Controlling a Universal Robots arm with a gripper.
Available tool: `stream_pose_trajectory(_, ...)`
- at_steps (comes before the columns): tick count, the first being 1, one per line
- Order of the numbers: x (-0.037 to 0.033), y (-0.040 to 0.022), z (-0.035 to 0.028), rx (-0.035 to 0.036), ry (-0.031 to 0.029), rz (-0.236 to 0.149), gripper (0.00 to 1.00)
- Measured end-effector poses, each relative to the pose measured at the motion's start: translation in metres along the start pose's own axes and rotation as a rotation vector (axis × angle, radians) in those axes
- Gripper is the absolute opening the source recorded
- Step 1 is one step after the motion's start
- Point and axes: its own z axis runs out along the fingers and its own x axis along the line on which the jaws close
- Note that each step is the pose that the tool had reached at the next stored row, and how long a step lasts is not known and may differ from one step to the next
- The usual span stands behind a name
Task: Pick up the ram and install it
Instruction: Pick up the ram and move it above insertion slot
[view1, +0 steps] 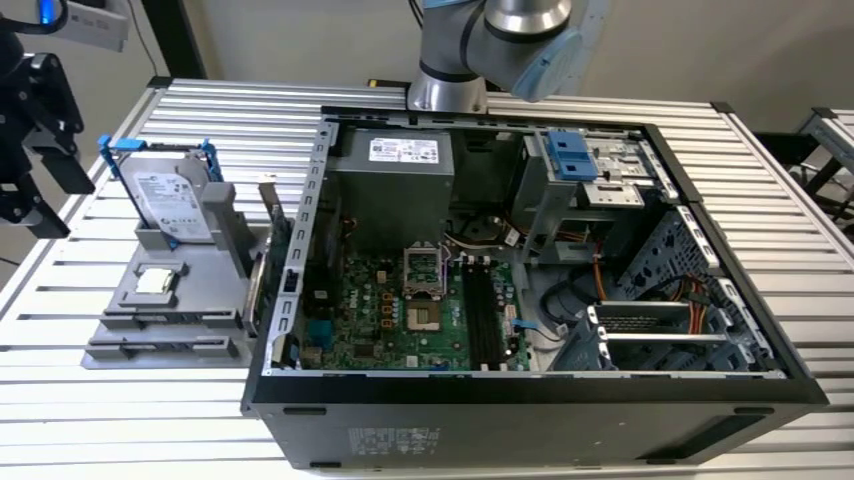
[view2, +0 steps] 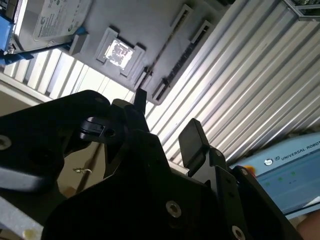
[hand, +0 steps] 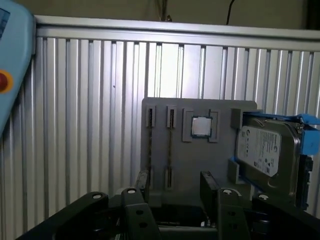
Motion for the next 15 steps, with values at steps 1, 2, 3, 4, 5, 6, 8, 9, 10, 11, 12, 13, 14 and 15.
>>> stream_pose_trajectory(1, 0.0, 0.0, 0.0012, -0.0001, 0.0, 0.0, 1.0)
stream_pose_trajectory(2, 0.0001, 0.0, 0.0025, -0.0001, 0.0001, 0.0, 1.0)
stream_pose_trajectory(3, 0.0001, 0.0, 0.0039, -0.0001, 0.0001, 0.0, 1.0)
stream_pose_trajectory(4, 0.0002, 0.0, 0.0052, -0.0001, 0.0001, 0.0, 1.0)
stream_pose_trajectory(5, 0.0002, 0.0, 0.0062, -0.0001, 0.0, 0.0, 1.0)
stream_pose_trajectory(6, 0.0002, 0.0, 0.007, -0.0002, 0.0001, 0.0, 1.0)
stream_pose_trajectory(8, 0.0003, 0.0, 0.0094, 0.0, 0.0, 0.0, 1.0)
stream_pose_trajectory(9, 0.0003, -0.0001, 0.0111, 0.0, 0.0, 0.0, 1.0)
stream_pose_trajectory(10, 0.0003, -0.0002, 0.0126, 0.0, 0.0001, 0.0, 1.0)
stream_pose_trajectory(11, 0.0003, -0.0006, 0.014, -0.0001, 0.0001, 0.0, 1.0)
stream_pose_trajectory(12, 0.0004, -0.0013, 0.0153, -0.0001, 0.0001, 0.0, 1.0)
stream_pose_trajectory(13, 0.0005, -0.0021, 0.0168, -0.0001, 0.0, 0.0, 1.0)
stream_pose_trajectory(14, 0.0005, -0.0026, 0.0183, -0.0001, 0.0001, 0.0, 1.0)
stream_pose_trajectory(15, 0.0006, -0.0029, 0.0201, -0.0001, 0.0, 0.0, 1.0)
